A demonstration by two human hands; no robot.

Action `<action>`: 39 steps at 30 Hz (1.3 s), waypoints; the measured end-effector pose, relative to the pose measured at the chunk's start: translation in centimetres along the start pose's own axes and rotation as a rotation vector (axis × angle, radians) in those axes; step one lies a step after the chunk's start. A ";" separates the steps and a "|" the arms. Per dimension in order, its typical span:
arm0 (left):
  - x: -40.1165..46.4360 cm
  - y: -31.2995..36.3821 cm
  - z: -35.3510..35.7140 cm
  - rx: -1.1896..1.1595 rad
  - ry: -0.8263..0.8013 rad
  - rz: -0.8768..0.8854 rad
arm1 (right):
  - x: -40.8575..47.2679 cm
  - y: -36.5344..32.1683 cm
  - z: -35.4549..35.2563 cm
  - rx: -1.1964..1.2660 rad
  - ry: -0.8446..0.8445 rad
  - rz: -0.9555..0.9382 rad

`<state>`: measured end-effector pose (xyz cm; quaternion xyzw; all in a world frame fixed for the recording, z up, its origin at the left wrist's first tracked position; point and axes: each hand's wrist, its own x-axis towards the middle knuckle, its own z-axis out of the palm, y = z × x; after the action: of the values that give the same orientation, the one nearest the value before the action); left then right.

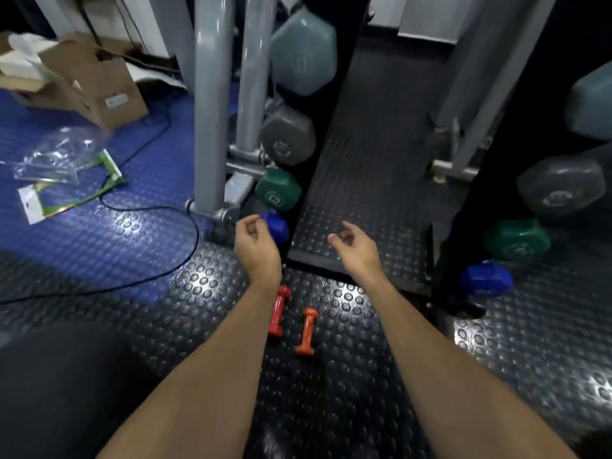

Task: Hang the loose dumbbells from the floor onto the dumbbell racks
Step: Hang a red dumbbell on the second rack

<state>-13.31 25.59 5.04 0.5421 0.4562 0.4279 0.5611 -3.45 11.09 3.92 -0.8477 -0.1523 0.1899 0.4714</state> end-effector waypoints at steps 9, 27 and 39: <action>-0.1 -13.6 -2.6 0.368 -0.111 -0.353 | 4.0 8.3 9.3 -0.197 -0.202 0.037; 2.3 -24.0 -1.3 1.123 -0.568 -0.266 | 8.3 17.3 20.6 -0.282 -0.408 -0.073; 2.8 -16.6 -0.3 0.429 -0.774 -0.471 | 8.0 12.0 10.2 -0.150 -0.283 -0.146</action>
<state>-13.26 27.61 -11.64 0.6467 0.4022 -0.0464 0.6464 -0.19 16.03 -12.70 -0.8318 -0.2923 0.2608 0.3933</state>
